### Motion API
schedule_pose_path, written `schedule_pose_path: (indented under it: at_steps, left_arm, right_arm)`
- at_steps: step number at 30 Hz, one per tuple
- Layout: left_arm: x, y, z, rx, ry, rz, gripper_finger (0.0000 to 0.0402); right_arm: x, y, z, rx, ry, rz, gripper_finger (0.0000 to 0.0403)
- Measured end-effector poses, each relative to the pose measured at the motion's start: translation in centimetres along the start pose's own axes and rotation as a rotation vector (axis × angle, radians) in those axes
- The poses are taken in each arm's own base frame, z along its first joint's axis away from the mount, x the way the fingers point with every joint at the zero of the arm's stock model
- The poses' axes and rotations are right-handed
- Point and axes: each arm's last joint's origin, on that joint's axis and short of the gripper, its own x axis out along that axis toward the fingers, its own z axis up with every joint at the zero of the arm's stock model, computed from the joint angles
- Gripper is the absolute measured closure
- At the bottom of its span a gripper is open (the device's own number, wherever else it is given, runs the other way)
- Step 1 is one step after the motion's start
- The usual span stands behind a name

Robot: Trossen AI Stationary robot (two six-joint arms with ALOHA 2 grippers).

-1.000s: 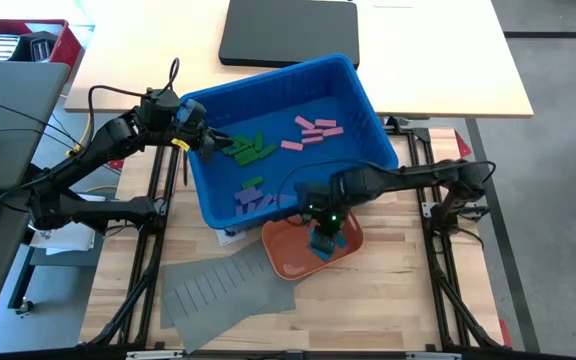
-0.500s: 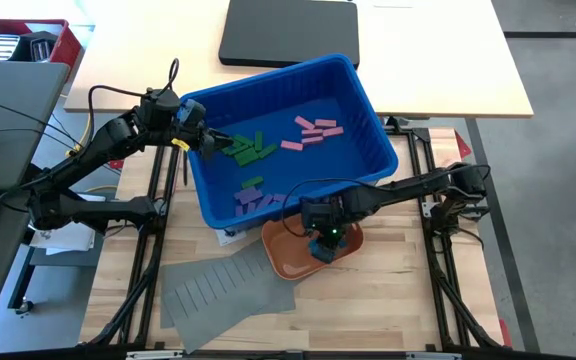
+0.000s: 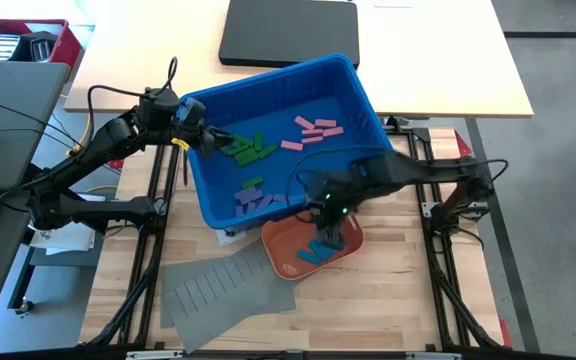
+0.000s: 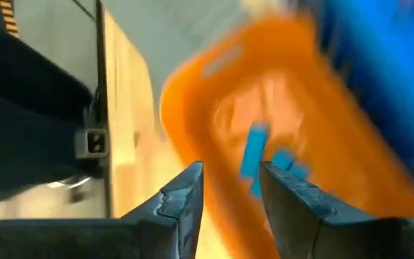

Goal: Sort blocks
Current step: Adjust the blue bin

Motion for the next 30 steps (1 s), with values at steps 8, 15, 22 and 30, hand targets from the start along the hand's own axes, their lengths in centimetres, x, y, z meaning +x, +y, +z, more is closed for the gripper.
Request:
schedule_pose_path:
  at_steps: [8, 15, 22, 30]
  left_arm:
    - [0.0, -0.1, 0.4, 0.012, -0.037, -0.013, 0.0243]
    - [0.0, -0.1, 0.4, 0.012, -0.038, -0.013, 0.0243]
    - [0.0, -0.1, 0.4, 0.012, -0.037, -0.013, 0.0243]
    - [0.0, -0.1, 0.4, 0.012, -0.037, -0.012, 0.0243]
  right_arm:
    - [-4.1, -2.5, 2.1, -0.132, -0.164, -0.255, 0.0242]
    - [-2.2, -7.1, 3.0, -0.175, -0.010, -0.254, 0.0157]
    - [1.2, -8.5, 3.2, -0.332, 0.158, -0.155, 0.0091]
    - [4.6, -10.1, 2.8, -0.318, 0.359, -0.224, 0.0093]
